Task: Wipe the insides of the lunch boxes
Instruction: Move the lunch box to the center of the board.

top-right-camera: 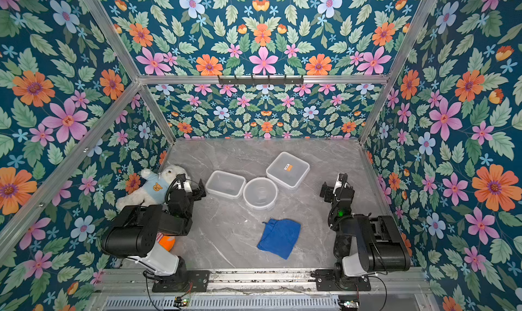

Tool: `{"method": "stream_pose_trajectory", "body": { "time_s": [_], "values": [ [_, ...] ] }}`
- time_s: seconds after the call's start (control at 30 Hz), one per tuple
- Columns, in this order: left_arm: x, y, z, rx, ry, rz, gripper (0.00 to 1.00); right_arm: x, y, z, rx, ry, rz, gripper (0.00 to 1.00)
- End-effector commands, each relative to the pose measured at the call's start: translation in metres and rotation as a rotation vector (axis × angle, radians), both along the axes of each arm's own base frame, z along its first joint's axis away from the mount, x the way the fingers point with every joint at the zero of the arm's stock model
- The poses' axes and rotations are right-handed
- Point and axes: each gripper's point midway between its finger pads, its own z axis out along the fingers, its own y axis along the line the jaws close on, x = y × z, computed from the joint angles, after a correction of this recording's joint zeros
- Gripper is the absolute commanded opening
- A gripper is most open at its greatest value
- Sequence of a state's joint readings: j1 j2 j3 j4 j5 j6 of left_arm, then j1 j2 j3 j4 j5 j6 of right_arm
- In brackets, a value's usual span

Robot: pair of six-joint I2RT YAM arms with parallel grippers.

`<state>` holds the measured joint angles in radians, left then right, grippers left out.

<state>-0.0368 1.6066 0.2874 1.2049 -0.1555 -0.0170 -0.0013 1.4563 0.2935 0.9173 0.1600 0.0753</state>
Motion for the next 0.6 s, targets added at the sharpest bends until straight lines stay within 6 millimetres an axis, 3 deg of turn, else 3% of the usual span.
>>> {"method": "stream_pose_trajectory", "body": {
  "time_s": [0.0, 0.57],
  "values": [
    [0.0008, 0.0004, 0.0049, 0.005, -0.018, -0.001, 0.99, 0.0025, -0.0004, 0.008, -0.006, -0.035, -0.002, 0.99],
    [0.0003, 0.0013, 0.0043, -0.004, -0.017, -0.003, 0.99, 0.0027, 0.0004, 0.0069, -0.001, -0.03, 0.003, 0.99]
  ]
}}
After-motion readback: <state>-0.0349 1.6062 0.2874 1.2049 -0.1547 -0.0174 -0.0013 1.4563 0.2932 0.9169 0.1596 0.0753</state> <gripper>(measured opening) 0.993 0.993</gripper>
